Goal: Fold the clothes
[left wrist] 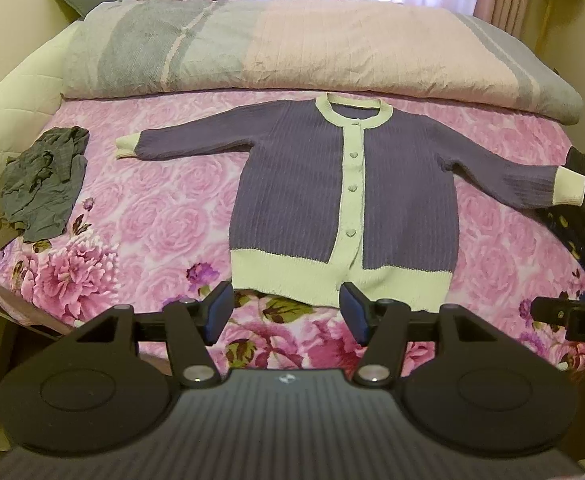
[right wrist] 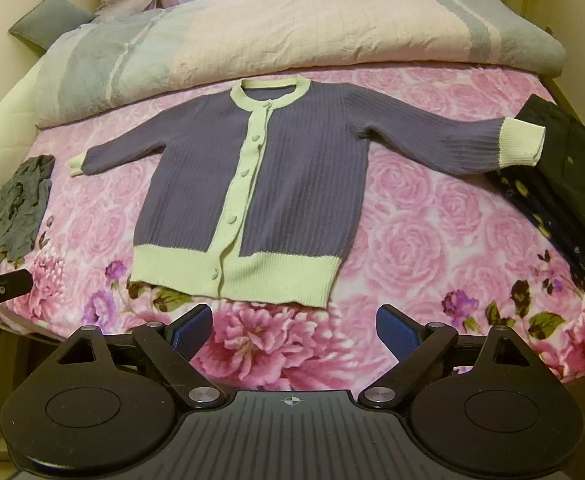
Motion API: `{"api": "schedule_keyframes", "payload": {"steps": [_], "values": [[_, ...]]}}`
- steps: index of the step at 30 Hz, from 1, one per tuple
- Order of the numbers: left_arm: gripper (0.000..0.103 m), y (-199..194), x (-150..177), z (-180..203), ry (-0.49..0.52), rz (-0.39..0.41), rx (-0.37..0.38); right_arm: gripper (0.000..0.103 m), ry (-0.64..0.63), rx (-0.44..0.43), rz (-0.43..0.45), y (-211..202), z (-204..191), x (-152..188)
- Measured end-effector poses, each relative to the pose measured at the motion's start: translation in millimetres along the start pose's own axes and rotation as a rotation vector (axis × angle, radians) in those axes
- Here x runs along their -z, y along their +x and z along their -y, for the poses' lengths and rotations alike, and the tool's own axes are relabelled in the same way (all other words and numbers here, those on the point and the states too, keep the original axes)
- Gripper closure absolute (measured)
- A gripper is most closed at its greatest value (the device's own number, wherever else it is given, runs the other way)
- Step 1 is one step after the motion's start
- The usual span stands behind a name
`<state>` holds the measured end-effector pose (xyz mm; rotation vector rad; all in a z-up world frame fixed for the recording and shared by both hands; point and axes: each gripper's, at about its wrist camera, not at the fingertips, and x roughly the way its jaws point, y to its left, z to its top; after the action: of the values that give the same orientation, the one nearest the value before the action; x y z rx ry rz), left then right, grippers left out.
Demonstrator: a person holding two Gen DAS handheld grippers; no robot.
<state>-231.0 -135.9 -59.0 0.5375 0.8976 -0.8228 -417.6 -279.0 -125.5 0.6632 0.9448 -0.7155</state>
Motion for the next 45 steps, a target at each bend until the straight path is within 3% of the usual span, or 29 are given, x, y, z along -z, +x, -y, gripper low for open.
{"api": "schedule_keyframes", "payload": {"steps": [31,45], "values": [[0.045,1,-3,23,0.08,0.008,0.067,0.012,0.059,0.075,0.042,-20,11,8],[0.045,4,-4,25,0.059,0.004,0.047,0.012,0.041,0.064,0.035,-16,15,0]]}}
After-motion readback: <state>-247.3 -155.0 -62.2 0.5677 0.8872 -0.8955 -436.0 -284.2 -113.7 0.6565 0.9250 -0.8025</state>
